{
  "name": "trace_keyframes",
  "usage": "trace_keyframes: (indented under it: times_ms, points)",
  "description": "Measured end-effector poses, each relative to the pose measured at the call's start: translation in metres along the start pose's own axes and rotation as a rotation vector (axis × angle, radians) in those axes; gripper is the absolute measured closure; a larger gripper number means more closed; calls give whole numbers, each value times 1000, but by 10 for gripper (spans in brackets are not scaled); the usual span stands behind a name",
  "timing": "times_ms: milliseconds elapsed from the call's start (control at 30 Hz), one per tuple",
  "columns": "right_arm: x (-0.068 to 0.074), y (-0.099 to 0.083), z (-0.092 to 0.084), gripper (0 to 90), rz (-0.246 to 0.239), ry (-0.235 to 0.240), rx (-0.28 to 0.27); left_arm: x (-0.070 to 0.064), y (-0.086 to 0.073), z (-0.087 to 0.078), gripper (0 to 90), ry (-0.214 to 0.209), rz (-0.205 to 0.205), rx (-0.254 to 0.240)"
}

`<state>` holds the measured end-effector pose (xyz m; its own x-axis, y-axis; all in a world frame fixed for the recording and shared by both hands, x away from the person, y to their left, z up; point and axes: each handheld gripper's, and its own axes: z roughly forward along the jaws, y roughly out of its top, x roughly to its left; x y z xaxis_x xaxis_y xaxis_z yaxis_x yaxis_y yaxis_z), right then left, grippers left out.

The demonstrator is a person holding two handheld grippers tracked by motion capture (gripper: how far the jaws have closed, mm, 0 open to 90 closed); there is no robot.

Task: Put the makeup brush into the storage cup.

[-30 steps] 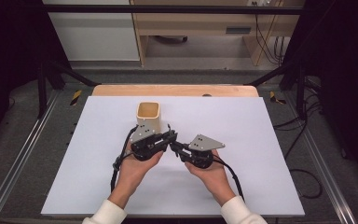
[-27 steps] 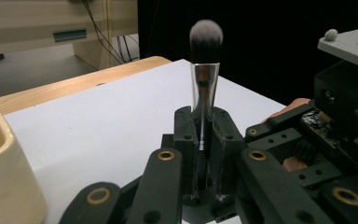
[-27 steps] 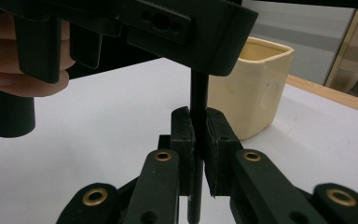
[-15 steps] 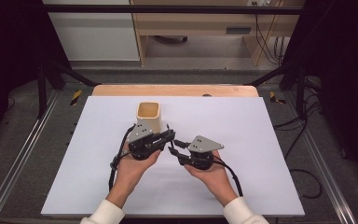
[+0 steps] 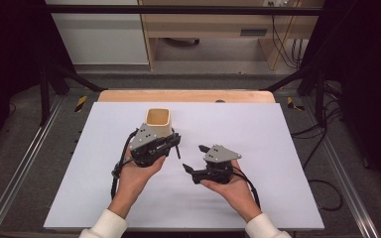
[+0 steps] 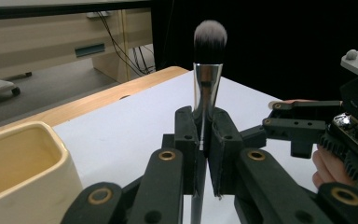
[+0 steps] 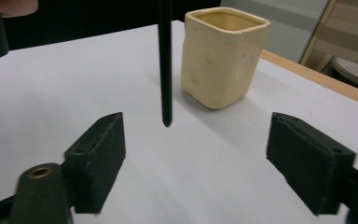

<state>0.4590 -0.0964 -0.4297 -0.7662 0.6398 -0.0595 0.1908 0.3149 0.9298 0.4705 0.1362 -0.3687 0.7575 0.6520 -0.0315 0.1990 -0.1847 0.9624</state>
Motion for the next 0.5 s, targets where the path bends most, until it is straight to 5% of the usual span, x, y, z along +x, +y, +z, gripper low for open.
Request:
trace_keyframes:
  times_ms: [233, 500]
  points:
    - [-8, -5, -9, 70, 40, -19, 6, 5, 6, -6, 833, 12, 17, -11]
    - [-14, -16, -26, 52, 24, -41, 11, 10, 11, -16, 833, 57, 35, -23]
